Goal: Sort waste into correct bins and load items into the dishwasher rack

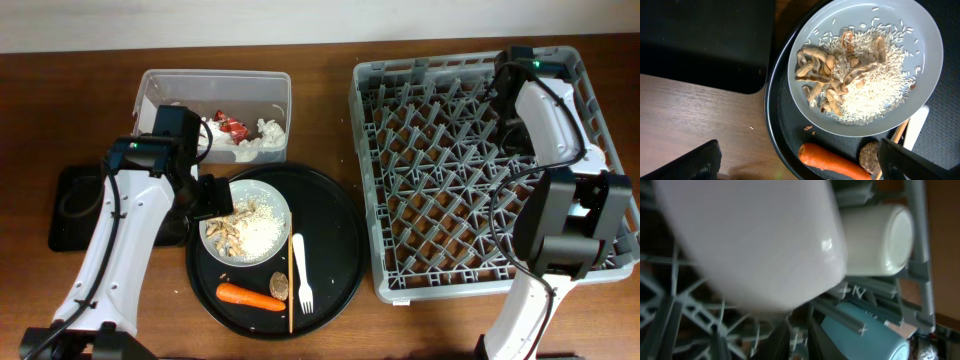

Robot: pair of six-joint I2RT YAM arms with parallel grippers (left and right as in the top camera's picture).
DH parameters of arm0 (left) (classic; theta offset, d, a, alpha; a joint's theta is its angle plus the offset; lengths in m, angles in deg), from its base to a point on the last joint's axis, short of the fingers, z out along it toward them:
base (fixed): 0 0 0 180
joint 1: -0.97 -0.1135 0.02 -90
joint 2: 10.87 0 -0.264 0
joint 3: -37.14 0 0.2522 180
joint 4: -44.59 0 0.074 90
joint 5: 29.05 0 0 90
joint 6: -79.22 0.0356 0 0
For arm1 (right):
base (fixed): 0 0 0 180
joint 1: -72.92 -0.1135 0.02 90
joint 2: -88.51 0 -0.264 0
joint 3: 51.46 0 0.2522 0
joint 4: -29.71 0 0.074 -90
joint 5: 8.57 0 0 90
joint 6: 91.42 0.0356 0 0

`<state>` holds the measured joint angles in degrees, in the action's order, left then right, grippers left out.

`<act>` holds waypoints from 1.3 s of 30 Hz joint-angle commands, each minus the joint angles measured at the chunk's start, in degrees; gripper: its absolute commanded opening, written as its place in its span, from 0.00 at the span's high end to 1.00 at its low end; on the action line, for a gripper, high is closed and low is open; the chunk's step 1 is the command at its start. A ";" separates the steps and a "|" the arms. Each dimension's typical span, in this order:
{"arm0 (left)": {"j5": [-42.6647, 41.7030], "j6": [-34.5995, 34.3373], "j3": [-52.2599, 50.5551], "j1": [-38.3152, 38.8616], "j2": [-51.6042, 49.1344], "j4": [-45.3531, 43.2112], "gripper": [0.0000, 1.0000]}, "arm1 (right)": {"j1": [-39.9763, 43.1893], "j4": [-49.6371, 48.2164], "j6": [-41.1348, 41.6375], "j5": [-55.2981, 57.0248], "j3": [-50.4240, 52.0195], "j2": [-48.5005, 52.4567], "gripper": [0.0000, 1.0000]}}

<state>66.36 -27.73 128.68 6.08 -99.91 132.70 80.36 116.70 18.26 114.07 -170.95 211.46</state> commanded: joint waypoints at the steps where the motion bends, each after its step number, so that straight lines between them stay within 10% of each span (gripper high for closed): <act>1: 0.24 -0.55 -0.13 -0.28 0.68 0.11 0.01 | -0.35 0.94 0.31 -7.32 0.17 -5.51 0.83; 6: 0.24 -0.55 -0.13 -0.28 0.68 0.26 0.01 | -0.35 3.67 -4.04 -19.08 0.17 -20.20 0.82; 7: 0.24 -0.55 -0.13 -0.28 0.68 0.24 0.01 | -0.35 4.39 -7.93 -26.27 0.17 -23.85 0.58; 8: 0.24 -0.55 -0.13 -0.28 0.68 0.26 0.01 | -0.35 5.81 -8.85 -34.25 0.17 -26.73 0.04; 11: 0.22 -0.55 -0.13 -0.28 0.68 0.24 0.01 | -0.37 14.97 -19.06 -51.80 0.17 -29.66 0.04; 17: -2.64 -0.52 -0.13 4.37 0.66 -4.37 0.01 | -0.42 23.69 -18.75 -51.69 0.31 -32.11 0.17; 28: -3.54 -3.41 -0.17 22.49 -11.41 -17.42 0.04 | -0.42 13.22 -14.27 -51.49 32.15 -47.08 0.17; 39: -8.09 -16.48 -0.17 23.23 -28.09 -30.69 0.18 | -0.42 10.99 -14.32 -51.47 36.11 -47.08 0.17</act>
<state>62.05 -40.83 128.68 29.20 -124.67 103.41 80.32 127.78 3.53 63.08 -135.15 165.56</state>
